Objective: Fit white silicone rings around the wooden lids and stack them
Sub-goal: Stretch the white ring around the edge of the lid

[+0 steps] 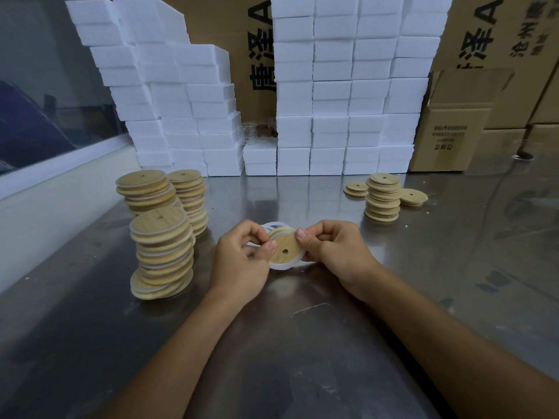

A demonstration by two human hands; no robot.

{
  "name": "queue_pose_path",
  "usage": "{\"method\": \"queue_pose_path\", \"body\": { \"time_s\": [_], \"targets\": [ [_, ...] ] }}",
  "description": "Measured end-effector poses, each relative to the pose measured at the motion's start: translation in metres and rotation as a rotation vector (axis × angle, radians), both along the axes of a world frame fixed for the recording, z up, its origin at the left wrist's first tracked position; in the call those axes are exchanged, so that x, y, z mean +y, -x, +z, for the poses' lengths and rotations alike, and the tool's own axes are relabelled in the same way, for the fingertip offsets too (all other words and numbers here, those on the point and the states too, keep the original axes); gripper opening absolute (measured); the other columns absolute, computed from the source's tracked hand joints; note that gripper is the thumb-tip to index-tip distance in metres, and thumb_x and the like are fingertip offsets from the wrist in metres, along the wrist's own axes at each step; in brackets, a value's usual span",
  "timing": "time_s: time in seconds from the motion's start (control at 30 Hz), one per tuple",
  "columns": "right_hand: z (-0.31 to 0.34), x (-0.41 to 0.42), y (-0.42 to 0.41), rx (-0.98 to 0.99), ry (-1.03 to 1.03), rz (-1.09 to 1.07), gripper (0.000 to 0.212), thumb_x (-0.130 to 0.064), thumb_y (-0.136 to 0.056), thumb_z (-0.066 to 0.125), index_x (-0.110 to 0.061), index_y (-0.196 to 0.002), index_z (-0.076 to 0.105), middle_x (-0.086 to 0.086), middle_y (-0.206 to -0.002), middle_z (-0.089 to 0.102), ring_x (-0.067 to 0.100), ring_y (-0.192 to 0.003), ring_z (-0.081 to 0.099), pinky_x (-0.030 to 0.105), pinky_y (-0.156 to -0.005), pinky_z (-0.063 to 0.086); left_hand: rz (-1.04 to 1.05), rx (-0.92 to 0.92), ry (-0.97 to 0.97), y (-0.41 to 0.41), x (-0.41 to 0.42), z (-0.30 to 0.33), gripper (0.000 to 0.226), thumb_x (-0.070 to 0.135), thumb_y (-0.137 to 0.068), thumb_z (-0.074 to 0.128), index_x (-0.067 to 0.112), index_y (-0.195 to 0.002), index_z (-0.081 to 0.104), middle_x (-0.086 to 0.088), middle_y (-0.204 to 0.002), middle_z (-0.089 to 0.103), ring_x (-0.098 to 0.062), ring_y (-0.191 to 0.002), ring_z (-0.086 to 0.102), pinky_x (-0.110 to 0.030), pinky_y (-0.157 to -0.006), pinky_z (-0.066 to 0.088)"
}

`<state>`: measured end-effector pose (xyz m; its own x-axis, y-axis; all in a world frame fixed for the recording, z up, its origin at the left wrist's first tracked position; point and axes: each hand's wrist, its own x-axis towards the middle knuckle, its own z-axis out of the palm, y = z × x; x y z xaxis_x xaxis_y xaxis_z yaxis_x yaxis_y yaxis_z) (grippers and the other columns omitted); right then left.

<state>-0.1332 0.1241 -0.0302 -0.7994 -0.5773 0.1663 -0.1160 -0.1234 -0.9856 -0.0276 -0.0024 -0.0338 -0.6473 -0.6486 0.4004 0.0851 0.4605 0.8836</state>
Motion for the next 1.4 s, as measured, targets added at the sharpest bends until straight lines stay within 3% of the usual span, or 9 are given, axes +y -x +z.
{"method": "queue_pose_path", "body": {
  "time_s": [0.2, 0.33, 0.5, 0.67, 0.8, 1.03, 1.17, 1.27, 1.4],
  "targets": [
    [-0.001, 0.000, -0.001, 0.015, -0.026, 0.012, 0.016, -0.018, -0.087, 0.072, -0.004, -0.079, 0.068, 0.013, -0.076, 0.075, 0.018, -0.070, 0.071, 0.026, -0.067, 0.060, 0.021, -0.014, -0.028, 0.001, -0.005, -0.004, 0.031, 0.003, -0.083, 0.071, 0.024, -0.068, 0.055, 0.000, -0.075, 0.069, -0.020, -0.069, 0.072, -0.040, -0.064, 0.057],
    [-0.003, -0.003, -0.001, 0.095, -0.165, -0.062, 0.029, -0.029, -0.088, 0.072, -0.001, -0.084, 0.068, 0.014, -0.076, 0.075, 0.024, -0.070, 0.071, 0.038, -0.075, 0.062, 0.017, -0.039, 0.041, 0.000, -0.006, -0.003, 0.031, 0.004, -0.083, 0.071, 0.024, -0.069, 0.053, 0.005, -0.072, 0.066, -0.015, -0.063, 0.069, -0.028, -0.056, 0.050],
    [0.000, 0.000, -0.001, 0.047, -0.087, -0.052, 0.017, -0.017, -0.088, 0.072, -0.006, -0.077, 0.067, 0.006, -0.067, 0.072, 0.012, -0.062, 0.066, 0.021, -0.061, 0.054, -0.028, -0.045, 0.129, -0.001, -0.006, -0.001, 0.029, 0.004, -0.081, 0.073, 0.022, -0.070, 0.053, 0.010, -0.068, 0.062, -0.010, -0.062, 0.065, -0.023, -0.055, 0.049],
    [-0.001, 0.001, 0.000, 0.066, -0.036, -0.093, 0.014, -0.009, -0.090, 0.069, -0.006, -0.076, 0.066, 0.013, -0.074, 0.067, 0.018, -0.069, 0.059, 0.025, -0.064, 0.050, -0.044, -0.040, 0.180, 0.001, -0.003, -0.004, 0.030, 0.007, -0.078, 0.075, 0.023, -0.068, 0.052, 0.012, -0.065, 0.064, -0.007, -0.064, 0.065, -0.022, -0.058, 0.051],
    [0.001, 0.002, -0.003, 0.254, -0.077, -0.147, 0.010, -0.007, -0.091, 0.067, -0.003, -0.081, 0.066, 0.016, -0.077, 0.068, 0.016, -0.067, 0.059, 0.030, -0.066, 0.051, -0.025, -0.026, 0.223, 0.001, -0.001, -0.006, 0.031, 0.009, -0.077, 0.076, 0.024, -0.068, 0.051, 0.012, -0.065, 0.063, -0.005, -0.062, 0.063, -0.020, -0.055, 0.051],
    [0.004, -0.002, -0.016, 0.721, -0.182, -0.177, 0.009, -0.010, -0.088, 0.069, -0.014, -0.080, 0.067, -0.010, -0.075, 0.068, 0.007, -0.074, 0.061, 0.029, -0.070, 0.051, 0.014, -0.027, 0.357, -0.004, 0.004, -0.002, 0.031, 0.016, -0.084, 0.072, 0.031, -0.073, 0.045, 0.011, -0.074, 0.059, -0.006, -0.074, 0.060, -0.011, -0.057, 0.043],
    [0.001, -0.004, -0.014, 0.553, -0.133, -0.179, 0.013, -0.021, -0.089, 0.071, -0.013, -0.081, 0.065, -0.006, -0.075, 0.069, 0.006, -0.071, 0.065, 0.024, -0.065, 0.053, 0.023, -0.034, 0.287, -0.003, 0.002, -0.001, 0.034, 0.013, -0.082, 0.074, 0.030, -0.070, 0.047, 0.008, -0.074, 0.062, -0.005, -0.074, 0.064, -0.011, -0.056, 0.045],
    [0.000, -0.004, -0.011, 0.445, -0.134, -0.184, 0.025, -0.031, -0.088, 0.071, -0.012, -0.077, 0.062, 0.000, -0.071, 0.068, 0.009, -0.063, 0.063, 0.023, -0.058, 0.051, 0.007, -0.043, 0.231, -0.001, 0.000, -0.001, 0.034, 0.010, -0.081, 0.076, 0.027, -0.070, 0.048, 0.004, -0.074, 0.063, -0.014, -0.071, 0.066, -0.025, -0.057, 0.051],
    [0.000, -0.004, -0.010, 0.406, -0.158, -0.176, 0.025, -0.030, -0.090, 0.069, -0.016, -0.072, 0.059, 0.000, -0.069, 0.066, 0.015, -0.062, 0.064, 0.040, -0.062, 0.059, 0.014, -0.053, 0.228, 0.000, 0.000, -0.001, 0.034, 0.012, -0.079, 0.078, 0.026, -0.068, 0.048, 0.007, -0.071, 0.062, -0.007, -0.063, 0.063, -0.018, -0.053, 0.046]
  ]
}}
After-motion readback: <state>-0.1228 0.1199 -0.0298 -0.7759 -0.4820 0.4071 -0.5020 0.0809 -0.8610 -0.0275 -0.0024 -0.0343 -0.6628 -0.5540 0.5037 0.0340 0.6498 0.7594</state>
